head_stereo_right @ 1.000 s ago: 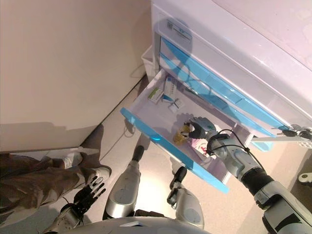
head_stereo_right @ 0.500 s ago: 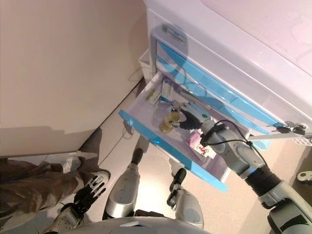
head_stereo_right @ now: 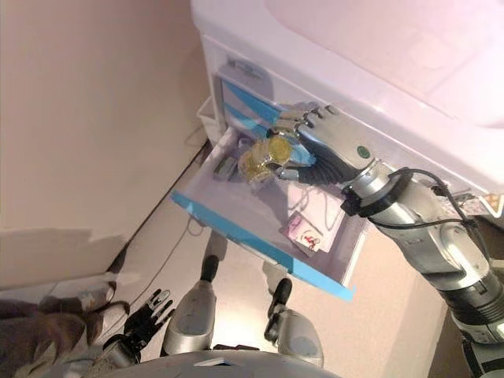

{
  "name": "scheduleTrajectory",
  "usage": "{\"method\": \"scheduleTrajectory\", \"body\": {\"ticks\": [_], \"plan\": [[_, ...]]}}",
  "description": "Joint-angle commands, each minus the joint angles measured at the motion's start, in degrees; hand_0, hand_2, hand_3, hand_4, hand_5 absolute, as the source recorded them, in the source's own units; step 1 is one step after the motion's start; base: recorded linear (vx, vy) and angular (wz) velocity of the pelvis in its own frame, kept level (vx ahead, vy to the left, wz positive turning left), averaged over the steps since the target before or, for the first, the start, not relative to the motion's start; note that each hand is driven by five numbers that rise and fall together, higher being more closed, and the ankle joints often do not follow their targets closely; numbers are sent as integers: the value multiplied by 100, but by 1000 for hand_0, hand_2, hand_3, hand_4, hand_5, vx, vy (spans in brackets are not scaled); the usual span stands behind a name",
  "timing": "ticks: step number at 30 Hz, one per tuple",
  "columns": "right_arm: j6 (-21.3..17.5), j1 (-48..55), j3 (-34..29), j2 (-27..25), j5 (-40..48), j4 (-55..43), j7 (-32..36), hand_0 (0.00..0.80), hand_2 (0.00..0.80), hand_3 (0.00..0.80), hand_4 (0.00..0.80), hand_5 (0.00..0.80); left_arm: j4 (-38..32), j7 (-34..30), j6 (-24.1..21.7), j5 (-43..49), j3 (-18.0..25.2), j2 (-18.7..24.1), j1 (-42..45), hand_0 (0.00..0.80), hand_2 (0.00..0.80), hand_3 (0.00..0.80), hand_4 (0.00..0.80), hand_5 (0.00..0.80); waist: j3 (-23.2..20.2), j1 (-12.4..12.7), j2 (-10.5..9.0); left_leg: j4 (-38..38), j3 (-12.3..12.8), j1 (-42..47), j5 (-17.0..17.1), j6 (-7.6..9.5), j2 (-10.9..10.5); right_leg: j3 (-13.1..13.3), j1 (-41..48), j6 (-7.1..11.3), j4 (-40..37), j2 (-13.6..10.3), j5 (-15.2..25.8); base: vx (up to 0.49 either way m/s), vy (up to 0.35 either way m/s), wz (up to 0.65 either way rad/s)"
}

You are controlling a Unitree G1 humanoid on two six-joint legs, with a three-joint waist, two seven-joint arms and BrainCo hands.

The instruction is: Open the drawer and pick up the medicine

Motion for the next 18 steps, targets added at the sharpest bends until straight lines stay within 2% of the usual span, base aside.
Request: {"method": "scheduleTrajectory", "body": {"ticks": [1,5,12,18], "plan": [[-227,-46,-258,-327,1002,-510,171,800,800,800,800,800,81,23,-121,115,56,-76,525,0,0,0,0,0,-605,-57,149,-234,124,213,-150,269,31,122,42,325,388,-81,-21,51,27,-17],[-70,-156,-541,-425,1844,-511,479,800,800,800,800,800,186,22,-68,143,147,-135,543,0,0,0,0,0,-793,-133,143,-279,221,312,-156,247,59,166,104,324,341,-97,-21,55,23,-16],[715,-624,-771,-393,2572,40,411,800,800,800,800,800,423,28,-45,152,169,-207,486,0,0,0,0,0,-962,-171,158,-328,274,463,-168,214,69,159,244,298,288,-139,-37,56,19,-8],[1388,-1293,-796,-605,3128,864,85,800,800,800,800,800,551,21,54,202,171,-132,482,0,0,0,0,0,-1042,-101,164,-352,210,564,-181,201,52,87,367,278,262,-165,-67,59,1,1]]}}
